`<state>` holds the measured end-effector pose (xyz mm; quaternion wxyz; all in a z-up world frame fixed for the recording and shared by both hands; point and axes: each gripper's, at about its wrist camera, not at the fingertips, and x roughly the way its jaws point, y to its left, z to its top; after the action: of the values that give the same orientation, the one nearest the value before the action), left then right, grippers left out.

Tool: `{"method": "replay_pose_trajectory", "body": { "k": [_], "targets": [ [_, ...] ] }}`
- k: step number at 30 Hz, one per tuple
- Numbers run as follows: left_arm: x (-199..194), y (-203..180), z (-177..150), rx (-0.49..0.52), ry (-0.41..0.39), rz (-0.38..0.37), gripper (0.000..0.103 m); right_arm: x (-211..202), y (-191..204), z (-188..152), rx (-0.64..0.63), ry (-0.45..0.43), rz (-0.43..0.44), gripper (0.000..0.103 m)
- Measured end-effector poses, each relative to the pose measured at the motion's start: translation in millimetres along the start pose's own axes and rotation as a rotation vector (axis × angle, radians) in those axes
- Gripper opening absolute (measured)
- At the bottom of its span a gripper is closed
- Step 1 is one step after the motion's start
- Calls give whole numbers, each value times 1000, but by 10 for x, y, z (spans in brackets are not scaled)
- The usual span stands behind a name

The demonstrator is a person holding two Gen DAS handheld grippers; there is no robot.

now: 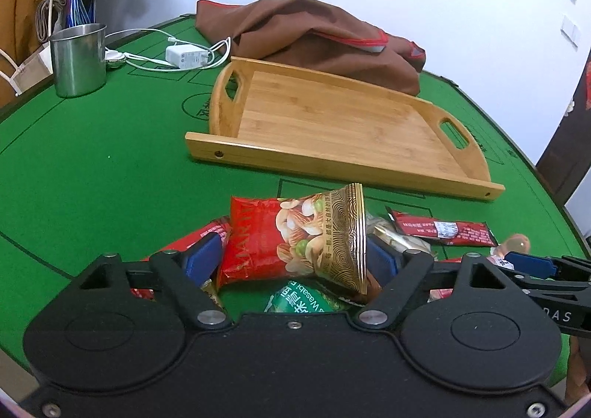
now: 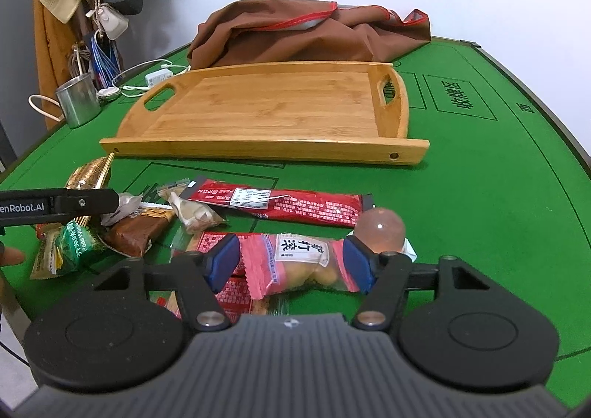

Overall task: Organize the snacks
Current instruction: 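Grasp the red-and-gold nut bag with left tool while right tool grasps pink pastry, then carry nut bag with left tool onto tray while right tool places pink pastry there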

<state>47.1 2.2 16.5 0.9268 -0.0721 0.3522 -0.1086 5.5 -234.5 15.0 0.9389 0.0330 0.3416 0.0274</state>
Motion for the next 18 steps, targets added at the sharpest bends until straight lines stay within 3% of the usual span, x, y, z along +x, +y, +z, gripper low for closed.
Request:
{"method": "replay_pose_trajectory", "body": {
  "k": [1,2,5,10,18],
  "targets": [
    [-4,-10,1,3,-2,3,74,-1,4,-6,4,-2,2,70],
    [-12,-16,2,5,2,4,69,-13,13,-10,9,-7,-2,59],
    [-76,-33,-1,11,-5,-6,67,-70,65,-22,-8,-19,-6,55],
    [-236,-97,27,47,-54,9,66,-164,72,0,-6,-38,13,54],
    [-296,-123,229,58,-65,1,66,-287,3,208,31,-72,65,54]
  ]
}}
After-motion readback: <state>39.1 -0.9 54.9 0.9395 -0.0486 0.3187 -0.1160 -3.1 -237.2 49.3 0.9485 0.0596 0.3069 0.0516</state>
